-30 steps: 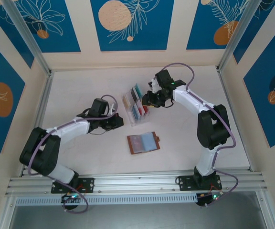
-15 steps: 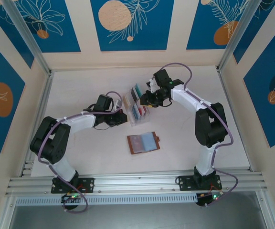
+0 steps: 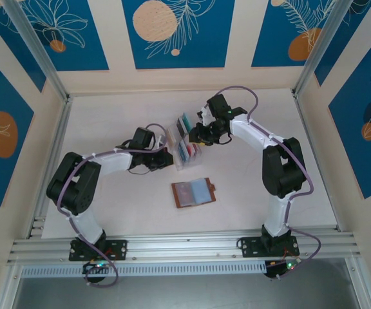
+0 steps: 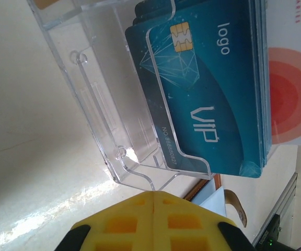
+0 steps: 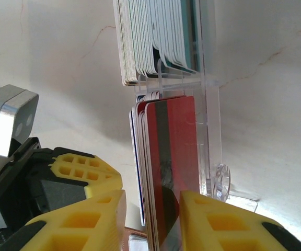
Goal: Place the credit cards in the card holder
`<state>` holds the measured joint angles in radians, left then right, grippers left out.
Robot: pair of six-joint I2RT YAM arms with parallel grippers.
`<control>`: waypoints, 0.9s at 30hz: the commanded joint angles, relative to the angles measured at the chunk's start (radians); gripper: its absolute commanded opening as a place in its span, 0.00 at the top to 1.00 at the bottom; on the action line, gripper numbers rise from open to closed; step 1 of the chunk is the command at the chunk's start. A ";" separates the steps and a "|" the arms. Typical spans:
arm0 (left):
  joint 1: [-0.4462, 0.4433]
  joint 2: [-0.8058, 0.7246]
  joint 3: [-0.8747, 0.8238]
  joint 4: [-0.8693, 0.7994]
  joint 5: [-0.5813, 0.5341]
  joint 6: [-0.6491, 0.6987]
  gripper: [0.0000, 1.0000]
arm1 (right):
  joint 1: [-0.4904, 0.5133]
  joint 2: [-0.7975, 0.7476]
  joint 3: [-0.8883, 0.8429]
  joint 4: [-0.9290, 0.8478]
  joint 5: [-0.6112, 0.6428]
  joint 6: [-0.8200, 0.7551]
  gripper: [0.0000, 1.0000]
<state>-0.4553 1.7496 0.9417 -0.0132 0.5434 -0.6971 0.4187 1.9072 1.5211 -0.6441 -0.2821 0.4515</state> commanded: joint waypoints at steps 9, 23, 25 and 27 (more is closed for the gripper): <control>0.009 0.011 0.001 0.023 0.018 0.008 0.96 | -0.003 -0.063 0.033 -0.017 -0.072 -0.002 0.70; 0.009 0.019 -0.001 0.025 0.019 0.008 0.97 | -0.017 -0.067 0.039 -0.029 -0.066 0.001 0.76; 0.009 0.020 -0.002 0.024 0.017 0.010 0.97 | -0.018 -0.069 0.041 -0.034 -0.062 0.000 0.77; 0.009 0.016 -0.001 0.022 0.017 0.012 0.97 | -0.018 -0.074 0.042 -0.037 -0.056 0.000 0.78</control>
<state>-0.4553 1.7576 0.9417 0.0048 0.5430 -0.6971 0.4034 1.8793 1.5303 -0.6521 -0.3073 0.4519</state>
